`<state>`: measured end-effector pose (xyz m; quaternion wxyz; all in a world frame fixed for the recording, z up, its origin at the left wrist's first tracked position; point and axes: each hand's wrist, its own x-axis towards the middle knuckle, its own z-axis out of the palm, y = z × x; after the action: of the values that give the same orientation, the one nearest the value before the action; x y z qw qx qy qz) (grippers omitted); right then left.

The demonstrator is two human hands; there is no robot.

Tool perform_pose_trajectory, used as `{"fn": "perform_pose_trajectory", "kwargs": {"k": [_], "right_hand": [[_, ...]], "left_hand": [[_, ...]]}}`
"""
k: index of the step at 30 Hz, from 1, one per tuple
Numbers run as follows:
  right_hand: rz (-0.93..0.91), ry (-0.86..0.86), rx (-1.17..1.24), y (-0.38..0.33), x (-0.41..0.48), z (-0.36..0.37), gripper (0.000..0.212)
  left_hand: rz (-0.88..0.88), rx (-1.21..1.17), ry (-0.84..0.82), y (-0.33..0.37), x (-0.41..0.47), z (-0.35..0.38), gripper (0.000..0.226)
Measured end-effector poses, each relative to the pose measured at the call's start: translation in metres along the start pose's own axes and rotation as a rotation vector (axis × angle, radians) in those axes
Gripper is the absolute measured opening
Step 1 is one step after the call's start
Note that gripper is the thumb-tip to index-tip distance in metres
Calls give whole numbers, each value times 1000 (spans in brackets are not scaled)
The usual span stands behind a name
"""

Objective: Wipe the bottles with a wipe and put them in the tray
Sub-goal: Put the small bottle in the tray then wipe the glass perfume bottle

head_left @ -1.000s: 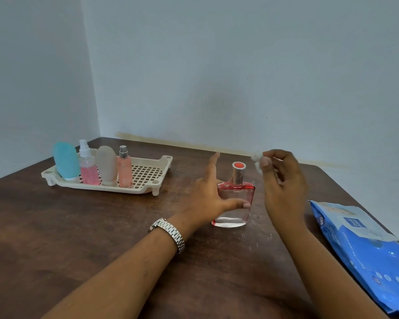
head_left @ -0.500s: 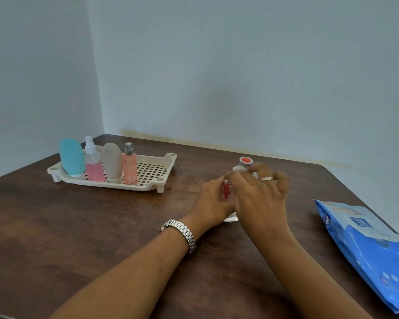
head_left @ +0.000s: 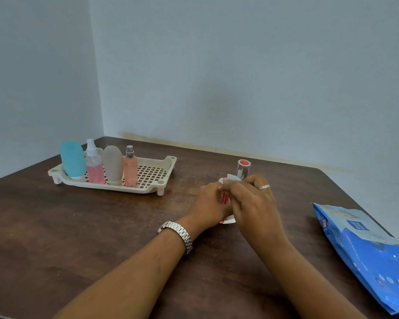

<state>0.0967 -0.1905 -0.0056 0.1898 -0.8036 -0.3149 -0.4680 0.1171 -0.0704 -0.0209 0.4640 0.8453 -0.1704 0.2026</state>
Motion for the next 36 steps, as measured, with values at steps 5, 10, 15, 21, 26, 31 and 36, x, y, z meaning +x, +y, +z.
{"fn": "perform_pose_trajectory", "kwargs": {"k": [5,10,15,21,26,31,36], "right_hand": [[-144,-166,-29,-2,-5,6,19],[-147,-328,-172,-5,-8,4,17],[-41,-448,-130,-10,-6,1,25],[252,-160,156,18,7,-13,11],[369,-135,237,37,2,-10,14],[604,-166,524,39,-3,-4,21],[708,-115,746,41,-5,-1,17]], "left_hand": [[29,-18,-144,-7,-1,-16,35],[25,84,-176,-12,2,-19,42],[-8,83,-296,-15,3,-23,67],[-132,-146,-376,-12,4,-33,73],[-143,-179,-370,-7,6,-38,69],[-113,-137,-272,-11,3,-29,36],[-38,-216,-207,2,3,-17,46]]}}
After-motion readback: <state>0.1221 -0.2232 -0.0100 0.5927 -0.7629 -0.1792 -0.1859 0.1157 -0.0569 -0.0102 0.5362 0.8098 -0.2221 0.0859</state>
